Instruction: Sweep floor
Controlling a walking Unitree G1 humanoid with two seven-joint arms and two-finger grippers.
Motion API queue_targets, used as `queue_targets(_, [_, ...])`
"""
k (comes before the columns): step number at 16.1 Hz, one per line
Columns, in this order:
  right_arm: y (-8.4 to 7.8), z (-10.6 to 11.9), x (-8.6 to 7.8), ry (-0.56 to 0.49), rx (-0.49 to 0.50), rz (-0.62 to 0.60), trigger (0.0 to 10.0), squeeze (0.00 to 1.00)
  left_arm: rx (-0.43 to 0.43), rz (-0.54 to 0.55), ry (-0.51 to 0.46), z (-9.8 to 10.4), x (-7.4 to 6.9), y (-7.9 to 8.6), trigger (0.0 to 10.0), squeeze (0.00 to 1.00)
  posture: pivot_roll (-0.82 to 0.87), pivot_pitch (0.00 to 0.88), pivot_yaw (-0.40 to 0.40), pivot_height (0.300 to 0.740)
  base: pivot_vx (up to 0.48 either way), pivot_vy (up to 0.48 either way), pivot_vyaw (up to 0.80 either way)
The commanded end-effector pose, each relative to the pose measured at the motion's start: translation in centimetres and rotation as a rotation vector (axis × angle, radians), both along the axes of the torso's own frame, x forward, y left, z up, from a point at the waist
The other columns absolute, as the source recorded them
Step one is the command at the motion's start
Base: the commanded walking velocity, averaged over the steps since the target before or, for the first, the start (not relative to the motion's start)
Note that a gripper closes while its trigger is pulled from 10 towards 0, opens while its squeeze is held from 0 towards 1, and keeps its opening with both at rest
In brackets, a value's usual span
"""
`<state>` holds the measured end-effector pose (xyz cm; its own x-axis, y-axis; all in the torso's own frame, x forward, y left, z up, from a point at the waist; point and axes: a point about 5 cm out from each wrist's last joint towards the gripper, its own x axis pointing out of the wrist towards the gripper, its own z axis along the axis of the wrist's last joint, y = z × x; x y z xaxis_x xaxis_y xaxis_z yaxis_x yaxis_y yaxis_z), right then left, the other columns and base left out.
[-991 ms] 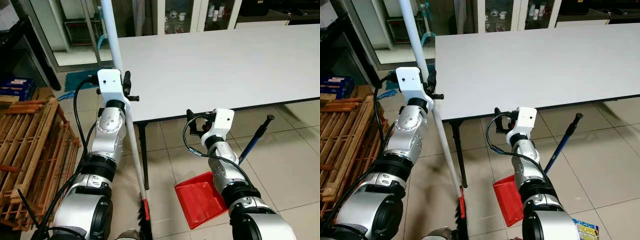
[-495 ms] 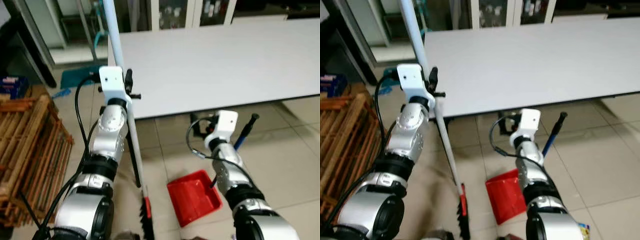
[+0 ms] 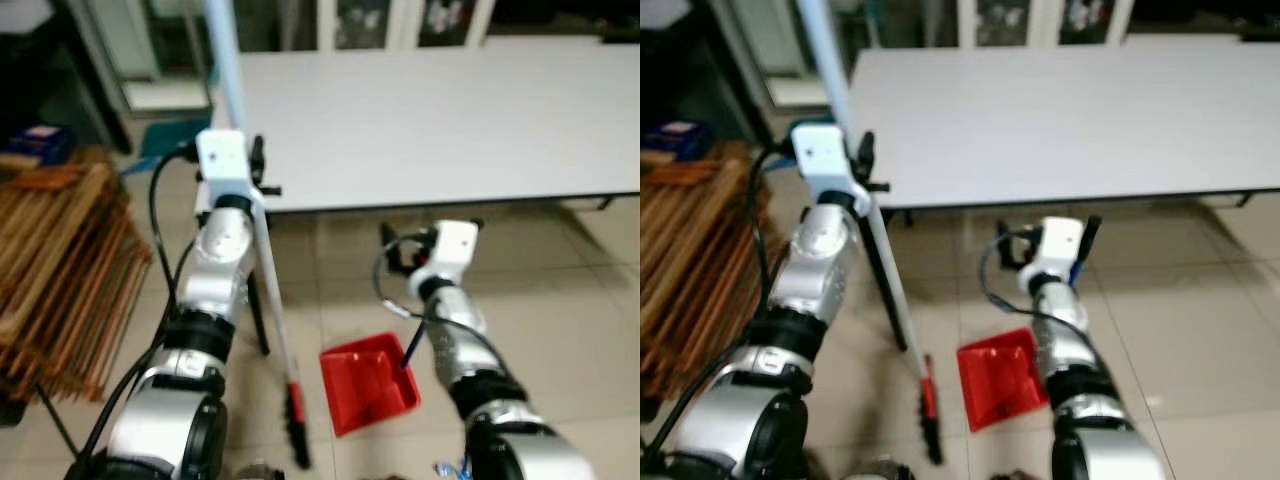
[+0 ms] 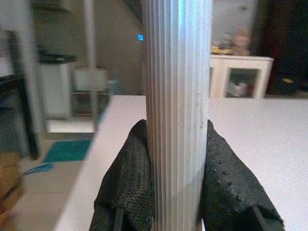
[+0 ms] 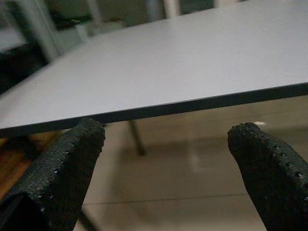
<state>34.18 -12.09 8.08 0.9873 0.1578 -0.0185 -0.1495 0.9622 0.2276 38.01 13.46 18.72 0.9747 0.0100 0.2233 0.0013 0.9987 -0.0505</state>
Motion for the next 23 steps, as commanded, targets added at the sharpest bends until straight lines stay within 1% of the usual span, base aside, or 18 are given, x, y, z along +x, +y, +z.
queue_targets(1, [-0.2,0.3,0.1,-0.008,-0.002,0.013,10.0,0.00,0.006,0.002,-0.036,1.0,0.1,0.0,10.0,0.00,-0.04,0.027,0.035,0.740,0.000,0.000,0.00])
queue_targets(8, [0.3,0.2,-0.1,-0.006,0.008,0.055,10.0,0.00,0.005,0.015,-0.033,0.8,0.0,0.5,10.0,0.00,-0.04,0.017,0.035,0.740,0.000,0.000,0.00])
queue_targets(13, [0.6,0.1,-0.2,-0.011,-0.012,0.089,10.0,0.00,0.002,0.015,-0.026,0.6,-0.1,0.3,10.0,0.00,-0.05,0.003,0.035,0.740,0.000,0.000,0.00])
queue_targets(15, [0.8,0.1,-0.2,-0.007,-0.029,0.100,10.0,0.00,0.003,0.016,-0.021,0.4,-0.2,0.2,10.0,0.00,-0.05,0.000,0.036,0.740,0.000,0.000,0.80])
queue_targets(20, [1.0,0.0,-0.4,-0.011,-0.021,0.121,10.0,0.00,-0.002,0.017,-0.017,0.3,-0.2,0.0,10.0,0.00,-0.05,0.000,0.034,0.740,0.000,0.000,0.80])
queue_targets(21, [1.1,0.1,-0.4,-0.014,-0.015,0.124,10.0,0.00,-0.001,0.016,-0.017,0.3,-0.2,0.0,10.0,0.00,-0.05,0.000,0.033,0.740,0.000,0.000,0.59])
queue_targets(23, [1.1,0.1,-0.3,-0.009,0.000,0.123,10.0,0.00,-0.001,0.017,-0.018,0.3,-0.2,0.0,10.0,0.00,-0.05,0.000,0.032,0.740,0.000,0.000,0.00])
